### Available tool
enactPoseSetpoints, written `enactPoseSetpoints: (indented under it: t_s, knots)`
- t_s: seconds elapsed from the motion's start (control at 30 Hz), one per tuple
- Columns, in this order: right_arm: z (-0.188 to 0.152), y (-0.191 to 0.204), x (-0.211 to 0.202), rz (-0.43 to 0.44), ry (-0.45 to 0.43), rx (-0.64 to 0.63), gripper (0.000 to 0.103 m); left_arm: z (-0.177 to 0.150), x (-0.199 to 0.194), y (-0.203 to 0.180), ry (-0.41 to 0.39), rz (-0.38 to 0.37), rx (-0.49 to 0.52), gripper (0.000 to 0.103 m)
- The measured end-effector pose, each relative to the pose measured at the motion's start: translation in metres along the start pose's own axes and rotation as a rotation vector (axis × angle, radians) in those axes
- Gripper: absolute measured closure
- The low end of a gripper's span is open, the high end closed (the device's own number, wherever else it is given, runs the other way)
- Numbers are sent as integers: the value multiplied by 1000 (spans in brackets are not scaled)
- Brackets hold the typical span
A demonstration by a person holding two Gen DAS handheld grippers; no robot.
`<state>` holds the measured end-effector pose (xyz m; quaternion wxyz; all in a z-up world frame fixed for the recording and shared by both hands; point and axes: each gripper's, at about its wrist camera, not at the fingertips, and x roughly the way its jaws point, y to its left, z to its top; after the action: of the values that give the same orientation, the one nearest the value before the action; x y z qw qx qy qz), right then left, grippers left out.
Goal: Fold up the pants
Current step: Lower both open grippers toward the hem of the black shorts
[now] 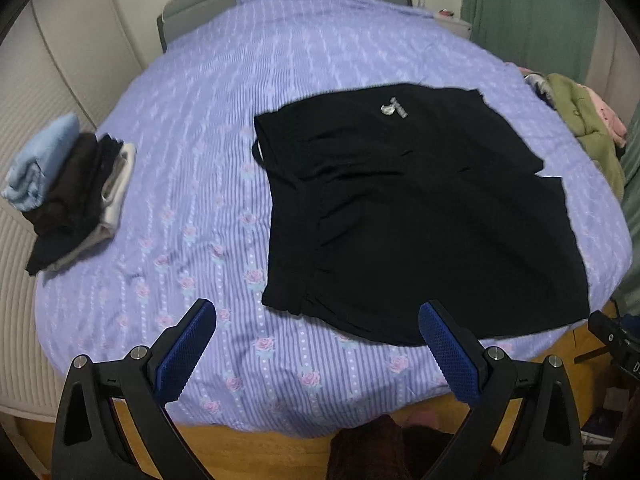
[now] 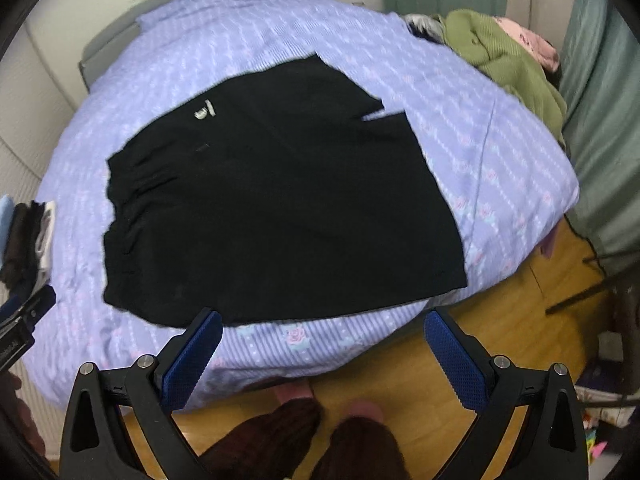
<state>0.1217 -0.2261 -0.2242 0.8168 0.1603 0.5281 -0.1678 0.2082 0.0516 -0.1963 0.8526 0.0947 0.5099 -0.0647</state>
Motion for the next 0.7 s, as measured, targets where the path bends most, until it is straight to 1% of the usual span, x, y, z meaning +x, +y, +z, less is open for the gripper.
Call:
enactPoseSetpoints:
  t_s: [0.13,0.2,0.3,0.33,0.4,0.5,0.57,0.6,0.7]
  knots:
    - [-5,-1,33,0,29,39,2,-7,35,-1,29,21,-10,0]
    - [-7,-4,50,18,39,74,6,-10,50,-3,37,30,-13,0]
    - [-15,-7,74,27,55,121,7,-11,68,-4,48,31,-31,0]
    - [-17,-7,79,27,61,130,10,-12,74,-3,52,26,-49,1]
    - [-23,-10,94,31,84,150,14,-14,85,-1,69,17,-74,1]
    - [-28,-16,108,35,106,199,17,-19,102,0,109,-12,-119,4]
    - [-30,-21,116,39,126,231,21,-23,113,3,149,-28,-160,5]
    - [-31,-24,119,43,130,245,23,-25,119,6,174,-49,-191,6]
    - [-31,-30,125,37,124,268,23,-27,131,8,210,-74,-227,9]
